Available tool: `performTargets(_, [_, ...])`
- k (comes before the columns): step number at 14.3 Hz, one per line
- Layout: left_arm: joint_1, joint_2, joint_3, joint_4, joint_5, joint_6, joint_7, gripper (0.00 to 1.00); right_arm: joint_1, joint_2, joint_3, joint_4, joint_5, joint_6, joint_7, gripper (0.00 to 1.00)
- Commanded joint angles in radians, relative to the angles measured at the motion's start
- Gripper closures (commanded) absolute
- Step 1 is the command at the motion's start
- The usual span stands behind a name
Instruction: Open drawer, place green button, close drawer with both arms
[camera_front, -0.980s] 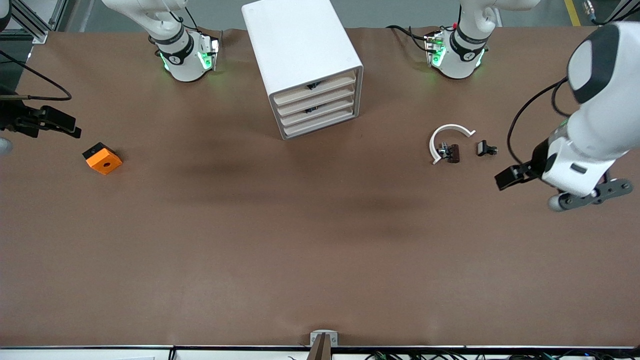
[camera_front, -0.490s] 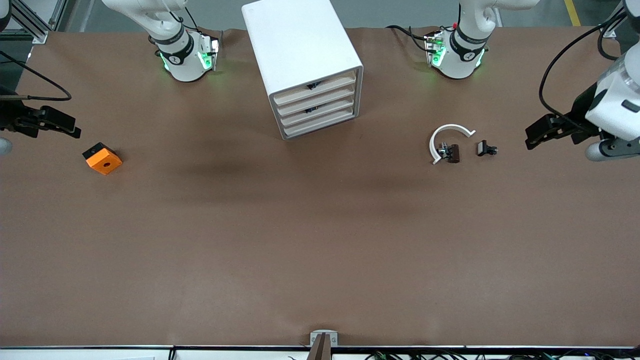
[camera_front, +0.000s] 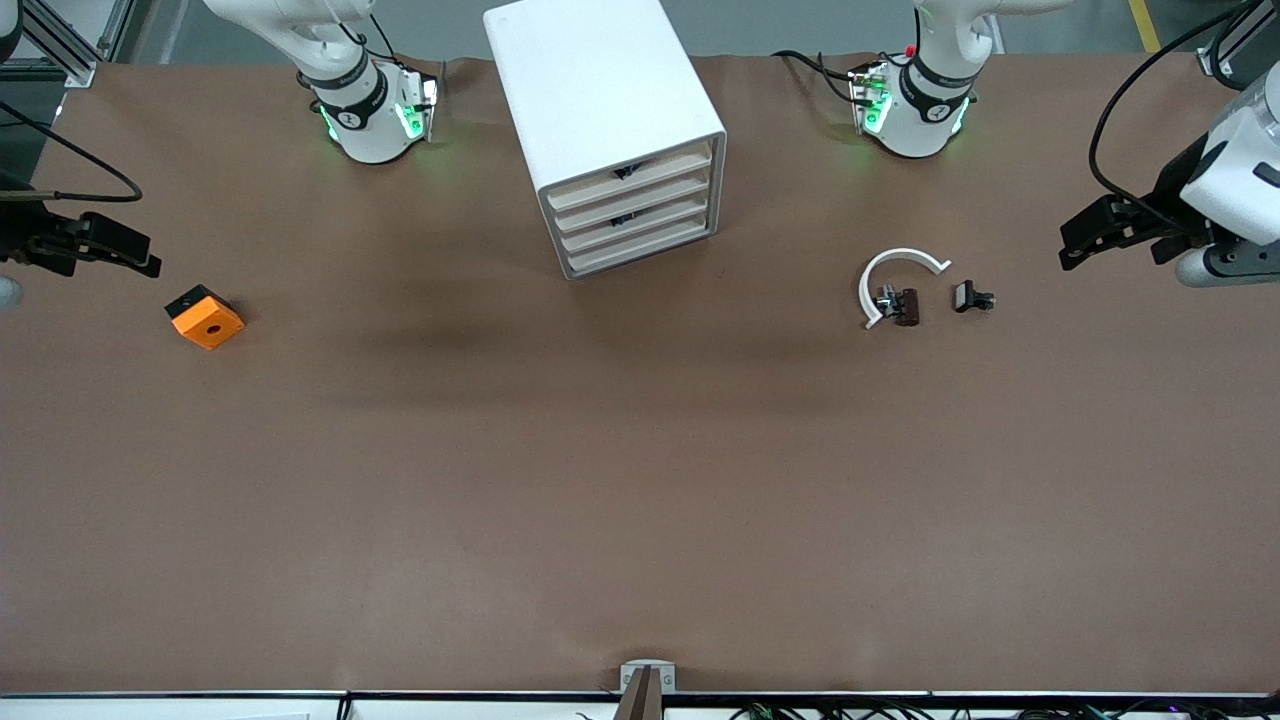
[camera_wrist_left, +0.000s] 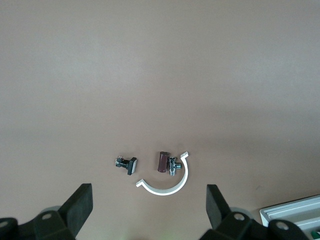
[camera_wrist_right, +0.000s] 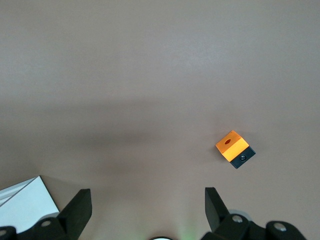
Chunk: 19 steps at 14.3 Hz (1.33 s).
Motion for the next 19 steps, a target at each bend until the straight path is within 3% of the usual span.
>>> performTargets(1, [0.021,-0.047,-0.012,-0.035,0.000,-0.016,-0.001,0.00,-0.005,-0.010,0.002,-0.002,-0.012,0.003,-0.013,0.00])
performTargets(19, [0.050,-0.044,-0.006,-0.005,0.013,-0.056,-0.001,0.00,0.005,-0.013,0.011,0.034,-0.046,0.026,-0.001,0.00])
